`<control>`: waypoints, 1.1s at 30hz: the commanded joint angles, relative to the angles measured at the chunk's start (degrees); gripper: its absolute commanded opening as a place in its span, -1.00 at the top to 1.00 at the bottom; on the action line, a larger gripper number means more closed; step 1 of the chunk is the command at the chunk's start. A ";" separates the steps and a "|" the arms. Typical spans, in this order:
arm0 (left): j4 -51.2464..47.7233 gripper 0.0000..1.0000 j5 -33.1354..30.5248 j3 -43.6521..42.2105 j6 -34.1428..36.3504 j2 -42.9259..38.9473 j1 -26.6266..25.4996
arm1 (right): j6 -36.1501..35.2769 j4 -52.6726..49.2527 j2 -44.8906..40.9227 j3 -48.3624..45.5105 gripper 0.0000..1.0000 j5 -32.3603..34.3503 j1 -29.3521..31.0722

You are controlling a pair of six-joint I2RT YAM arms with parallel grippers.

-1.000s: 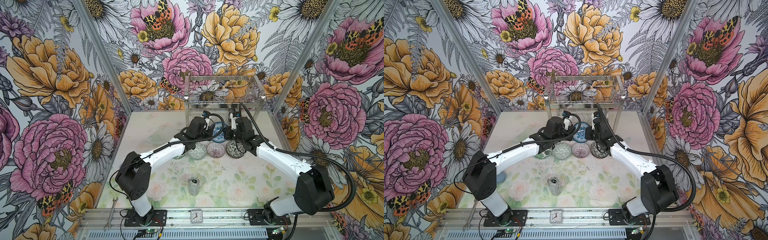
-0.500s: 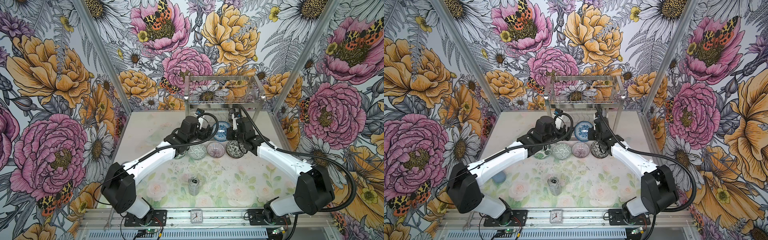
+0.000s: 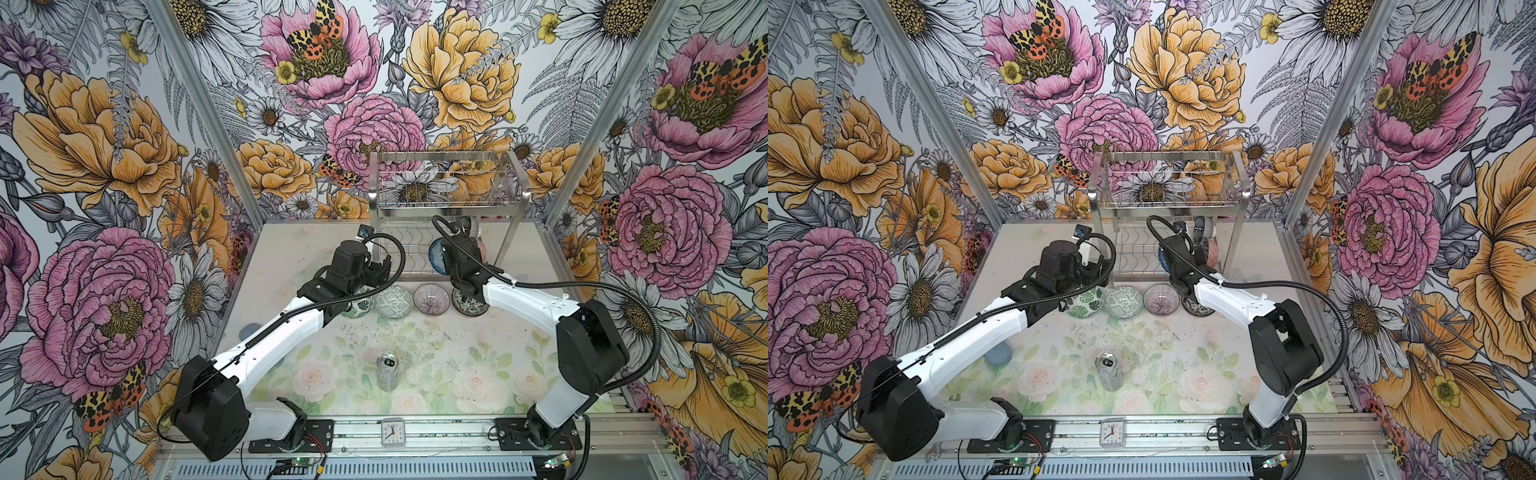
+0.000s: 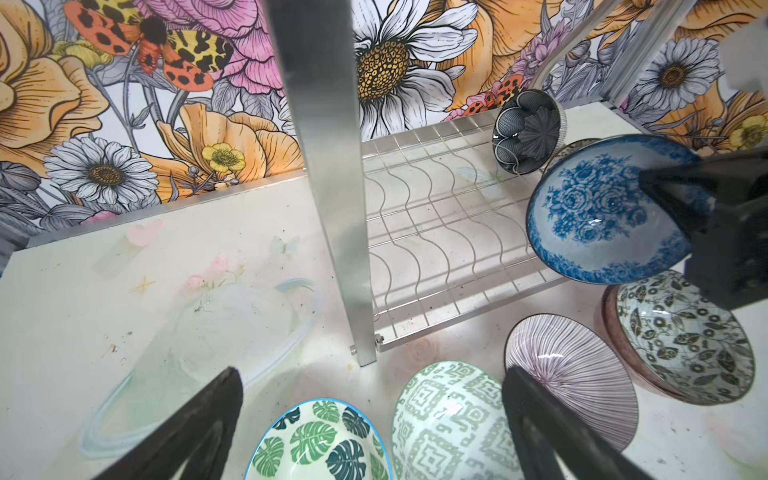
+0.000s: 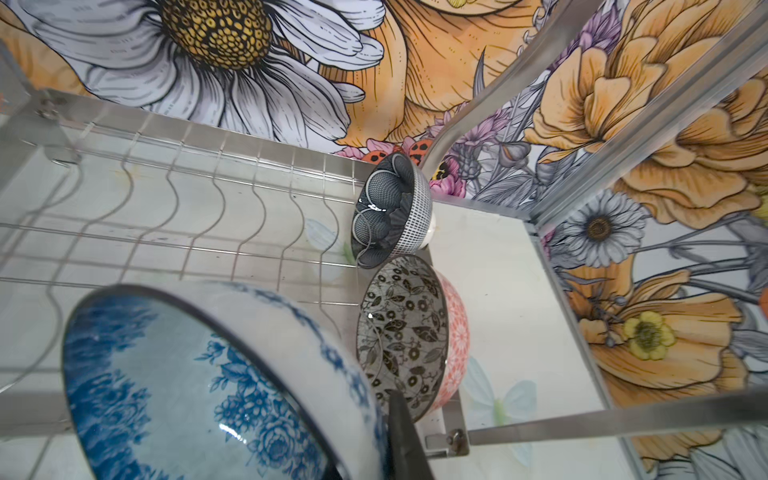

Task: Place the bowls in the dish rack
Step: 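Carry the blue bowl into the rack with right gripper while left withdraws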

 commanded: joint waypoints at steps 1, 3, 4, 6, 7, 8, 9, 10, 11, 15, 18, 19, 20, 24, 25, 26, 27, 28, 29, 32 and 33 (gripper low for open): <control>-0.08 -0.97 -0.44 -1.02 0.38 -2.13 1.88 | -6.38 8.25 2.84 3.97 1.00 10.11 0.26; 0.24 -0.97 0.07 -1.54 0.48 -2.68 2.64 | -9.33 10.66 5.35 5.43 1.00 11.77 0.25; 0.13 -0.97 0.30 -1.69 0.53 -2.94 2.91 | -10.87 11.46 6.66 6.39 1.00 12.50 0.25; 0.09 -0.97 0.36 -2.17 0.56 -3.55 3.25 | -14.57 13.39 9.81 8.81 1.00 14.34 0.24; 0.15 -0.97 0.32 -2.60 0.61 -3.83 3.33 | -16.26 14.53 11.14 9.80 1.00 15.10 0.24; 0.33 -0.97 0.25 -3.10 0.54 -4.22 3.55 | -18.28 15.91 12.57 10.86 1.00 16.03 0.16; 0.76 -0.97 0.30 -3.68 0.36 -4.50 3.89 | -19.81 16.96 13.88 12.02 1.00 16.69 0.17; 0.82 -0.97 0.49 -3.99 0.10 -4.66 4.18 | -21.23 17.65 15.03 13.01 1.00 17.18 0.02; 0.64 -0.97 0.68 -4.01 -0.13 -4.70 4.61 | -22.50 18.44 16.18 14.12 1.00 17.97 -0.05; 0.72 -0.97 1.11 -4.26 -0.27 -5.36 5.30 | -26.68 21.17 20.26 18.65 1.00 19.62 -0.68; 0.94 -0.97 1.17 -4.50 -0.31 -6.04 5.38 | -30.91 24.03 24.00 22.09 1.00 20.51 -1.33; 1.11 -0.97 1.26 -4.74 -0.29 -6.31 5.38 | -32.61 25.13 25.52 23.56 1.00 20.94 -1.85; 1.25 -0.97 1.34 -4.89 -0.34 -6.50 5.38 | -33.63 25.04 27.07 25.46 1.00 21.23 -2.31; 0.98 -0.97 1.30 -5.13 -0.20 -6.61 5.45 | -36.65 25.02 32.00 31.21 1.00 21.72 -3.49; 1.19 -0.97 1.14 -5.27 -0.02 -6.54 5.51 | -37.35 25.35 32.98 32.35 1.00 21.76 -3.84; 1.25 -0.97 1.13 -5.24 -0.02 -6.28 5.74 | -37.88 25.47 33.99 33.43 1.00 21.85 -4.07; 1.04 -0.97 1.24 -5.03 -0.08 -6.01 5.94 | -38.26 25.43 34.83 34.37 1.00 22.02 -4.38; 0.76 -0.97 1.34 -4.65 -0.13 -5.73 6.19 | -38.59 25.32 35.75 35.45 1.00 22.22 -4.63; 0.85 -0.97 1.36 -4.48 -0.09 -5.60 6.31 | -38.61 25.11 36.59 36.39 1.00 22.21 -4.92; 1.25 -0.97 1.36 -4.36 -0.09 -5.59 6.35 | -38.62 24.54 38.75 39.13 1.00 21.68 -5.49; 1.25 -0.97 1.34 -4.35 -0.09 -5.51 6.37 | -38.62 24.09 39.41 39.99 1.00 21.51 -5.64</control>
